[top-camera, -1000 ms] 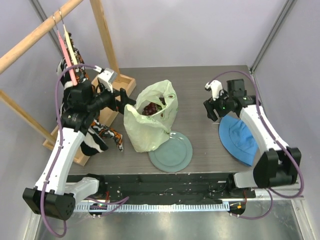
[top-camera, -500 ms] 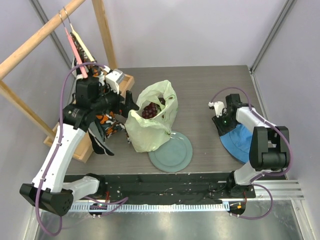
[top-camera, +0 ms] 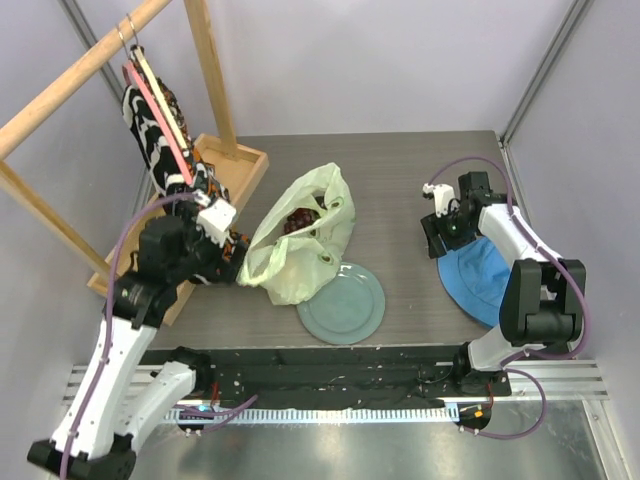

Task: Take the fake fruits out of the plastic bag
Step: Adjust the plastic bag at the center of the board.

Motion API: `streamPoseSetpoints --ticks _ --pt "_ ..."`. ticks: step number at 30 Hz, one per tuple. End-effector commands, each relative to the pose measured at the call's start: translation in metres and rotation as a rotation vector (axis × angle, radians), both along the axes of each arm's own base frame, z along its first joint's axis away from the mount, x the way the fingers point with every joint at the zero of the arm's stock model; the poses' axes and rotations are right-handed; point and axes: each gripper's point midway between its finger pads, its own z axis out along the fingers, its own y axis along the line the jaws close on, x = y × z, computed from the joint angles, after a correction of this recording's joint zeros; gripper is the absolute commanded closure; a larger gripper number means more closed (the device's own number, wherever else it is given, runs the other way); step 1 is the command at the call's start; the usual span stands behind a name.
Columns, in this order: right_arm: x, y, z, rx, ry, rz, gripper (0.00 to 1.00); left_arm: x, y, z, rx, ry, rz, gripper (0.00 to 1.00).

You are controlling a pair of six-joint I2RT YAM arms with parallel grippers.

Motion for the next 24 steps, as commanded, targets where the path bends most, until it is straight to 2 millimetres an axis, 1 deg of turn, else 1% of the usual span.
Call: streamPoseSetpoints --ticks 1,2,3,4,6,7,8,9,10,11,12,13,14,15,16,17,18,19,20,21,23,24 --pt "0.009 0.014 0.019 0.053 -0.022 0.010 0.36 0.001 0.021 -0.022 0.264 -0.206 -0.111 0.00" --pt "0.010 0.014 0.020 0.052 -0.020 0.012 0.35 -0.004 0.019 -0.025 0.279 -0.233 -0.149 0.00" --pt "0.011 0.024 0.021 0.053 -0.020 0.042 0.35 -0.005 0.019 -0.039 0.339 -0.233 -0.209 0.00" --pt "0.016 0.026 0.025 0.053 -0.027 0.047 0.35 -0.007 0.017 -0.043 0.350 -0.227 -0.235 0.00" --pt "0.019 0.029 0.030 0.055 -0.031 0.057 0.34 -0.012 0.009 -0.045 0.329 -0.207 -0.291 0.00" --pt "0.022 0.032 0.035 0.057 -0.047 0.067 0.34 -0.013 0.005 -0.037 0.315 -0.211 -0.310 0.00" --pt "0.023 0.033 0.038 0.058 -0.051 0.069 0.34 -0.014 0.000 -0.033 0.290 -0.199 -0.324 0.00" --pt "0.024 0.036 0.042 0.062 -0.057 0.076 0.34 -0.011 -0.001 -0.025 0.271 -0.198 -0.307 0.00" --pt "0.031 0.040 0.056 0.073 -0.086 0.091 0.34 -0.010 -0.003 0.000 0.216 -0.221 -0.268 0.00" --pt "0.031 0.048 0.067 0.112 -0.094 0.118 0.34 -0.009 -0.004 0.014 0.191 -0.235 -0.248 0.00" --pt "0.036 0.054 0.081 0.133 -0.126 0.137 0.33 -0.012 -0.009 0.025 0.151 -0.224 -0.257 0.00" --pt "0.051 0.060 0.111 0.152 -0.206 0.152 0.32 -0.018 -0.012 0.067 0.107 -0.292 -0.259 0.00" --pt "0.058 0.073 0.130 0.188 -0.257 0.188 0.31 -0.026 -0.018 0.079 0.057 -0.278 -0.273 0.00" --pt "0.065 0.081 0.146 0.204 -0.304 0.208 0.31 -0.049 -0.032 0.081 0.004 -0.219 -0.379 0.00" --pt "0.076 0.089 0.172 0.212 -0.380 0.230 0.30 -0.061 -0.037 0.088 -0.023 -0.205 -0.427 0.00" --pt "0.080 0.110 0.185 0.224 -0.429 0.285 0.30 -0.076 -0.043 0.097 -0.068 -0.190 -0.469 0.01" --pt "0.085 0.121 0.191 0.223 -0.453 0.315 0.30 -0.088 -0.047 0.090 -0.094 -0.131 -0.501 0.01" --pt "0.089 0.133 0.204 0.226 -0.495 0.346 0.29 -0.102 -0.054 0.088 -0.134 -0.100 -0.565 0.01" --pt "0.093 0.149 0.208 0.222 -0.525 0.392 0.28 -0.106 -0.055 0.075 -0.145 -0.047 -0.576 0.01" --pt "0.093 0.171 0.201 0.209 -0.521 0.441 0.28 -0.112 -0.055 0.065 -0.154 0.008 -0.575 0.01" --pt "0.102 0.197 0.201 0.205 -0.548 0.475 0.27 -0.112 -0.055 0.048 -0.163 0.084 -0.560 0.02" --pt "0.100 0.216 0.198 0.217 -0.542 0.494 0.27 -0.112 -0.056 0.037 -0.190 0.155 -0.530 0.03"
